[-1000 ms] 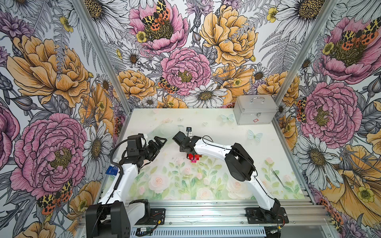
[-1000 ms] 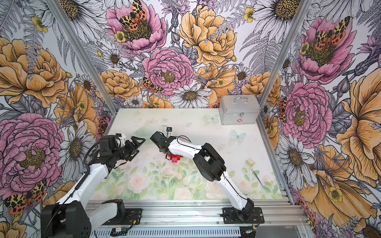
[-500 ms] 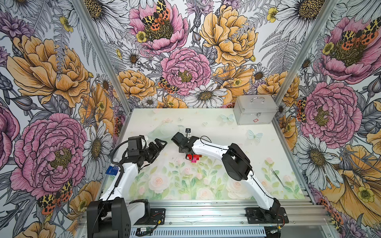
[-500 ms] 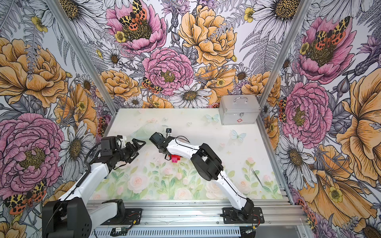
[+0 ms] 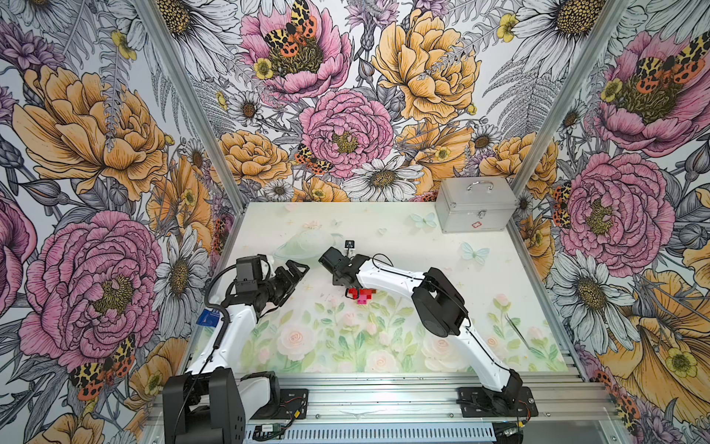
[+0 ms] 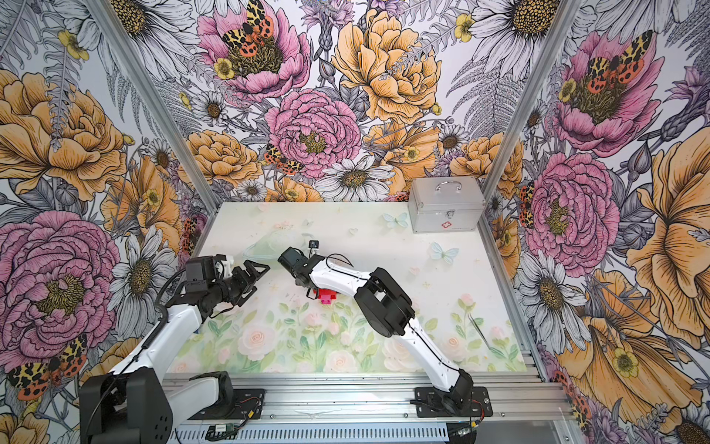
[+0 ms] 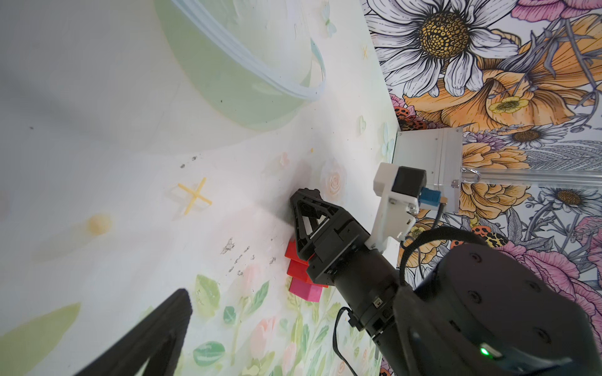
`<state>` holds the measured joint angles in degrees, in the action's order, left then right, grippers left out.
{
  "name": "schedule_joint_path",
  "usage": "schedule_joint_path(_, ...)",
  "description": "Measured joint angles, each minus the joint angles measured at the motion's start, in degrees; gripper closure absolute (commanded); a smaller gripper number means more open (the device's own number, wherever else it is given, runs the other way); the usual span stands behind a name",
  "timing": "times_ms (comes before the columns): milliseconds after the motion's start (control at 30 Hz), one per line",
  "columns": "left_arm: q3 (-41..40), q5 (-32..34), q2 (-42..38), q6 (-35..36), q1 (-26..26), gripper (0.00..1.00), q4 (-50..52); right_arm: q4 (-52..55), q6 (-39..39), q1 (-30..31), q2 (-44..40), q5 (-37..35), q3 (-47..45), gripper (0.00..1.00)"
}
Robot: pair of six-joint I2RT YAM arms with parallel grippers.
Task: Assemble the letter v with lego
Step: Place the lego brick at the center of the board, then move the lego brick at the center of the board.
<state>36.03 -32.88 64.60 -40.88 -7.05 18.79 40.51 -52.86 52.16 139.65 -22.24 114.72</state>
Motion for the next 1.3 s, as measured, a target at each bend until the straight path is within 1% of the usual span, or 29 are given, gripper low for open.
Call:
schedule_joint_path(133, -0.1, 0.0, 0.0, 0.4, 0.0, 0.01, 0.3, 0.9, 1.6, 0.0, -0.4, 0.0, 0.0, 0.46)
schedule_joint_path(200, -0.1, 0.1, 0.0, 0.4, 0.1, 0.01, 0.5, 1.5, 3.3, 0.0, -1.9, 0.0, -0.4, 0.43)
schedule_joint_path(267, 0.0, 0.5, 0.2, 0.6, 0.6, 0.01, 0.8, 1.8, 5.4, 0.0, -4.9, 0.0, -2.0, 0.38)
schedule_joint_path(333, 0.4, 1.7, 1.1, 0.8, 1.9, 0.02, 1.7, 1.9, 8.0, 0.0, -9.7, 0.0, -4.9, 0.38)
schedule_joint_path(367, 1.0, 2.6, 2.1, 0.9, 3.2, 0.02, 2.5, 1.9, 9.5, -0.1, -12.7, 0.0, -6.7, 0.39)
schedule_joint_path(467, 4.6, 5.8, 6.3, 1.6, 7.4, 0.04, 4.9, 1.2, 13.6, -0.1, -23.5, -0.1, -14.6, 0.45)
schedule_joint_path(500, 6.7, 7.1, 8.4, 2.1, 9.2, 0.05, 5.9, 0.7, 14.7, -0.1, -27.2, 0.0, -18.0, 0.45)
schedule_joint_path(600, 14.8, 11.3, 15.7, 4.0, 14.0, 0.10, 8.9, -1.9, 15.8, 0.2, -37.6, 2.1, -29.9, 0.43)
schedule_joint_path(700, 23.9, 14.8, 23.5, 6.5, 17.8, 0.19, 11.2, -5.4, 14.9, 1.0, -43.4, 6.0, -41.7, 0.43)
schedule_joint_path(767, 29.7, 16.2, 28.9, 8.0, 19.6, 0.21, 12.4, -8.4, 13.4, 2.2, -43.6, 8.9, -47.6, 0.43)
schedule_joint_path(833, 34.3, 17.2, 33.5, 9.0, 20.8, 0.22, 13.6, -10.1, 11.8, 3.1, -42.5, 11.1, -51.5, 0.44)
schedule_joint_path(900, 39.0, 17.9, 38.2, 10.6, 21.7, 0.23, 15.3, -11.1, 10.2, 3.8, -40.5, 12.5, -53.1, 0.44)
schedule_joint_path(1000, 44.3, 18.7, 44.5, 12.6, 22.6, 0.26, 17.4, -13.0, 8.7, 3.5, -37.9, 13.2, -52.9, 0.45)
schedule_joint_path(1167, 47.1, 18.8, 50.6, 14.3, 23.1, 0.29, 19.9, -15.0, 6.8, 1.8, -33.3, 13.7, -50.1, 0.46)
schedule_joint_path(1300, 47.2, 18.8, 52.5, 14.5, 23.2, 0.32, 21.3, -16.1, 6.2, 0.6, -31.5, 14.1, -48.2, 0.46)
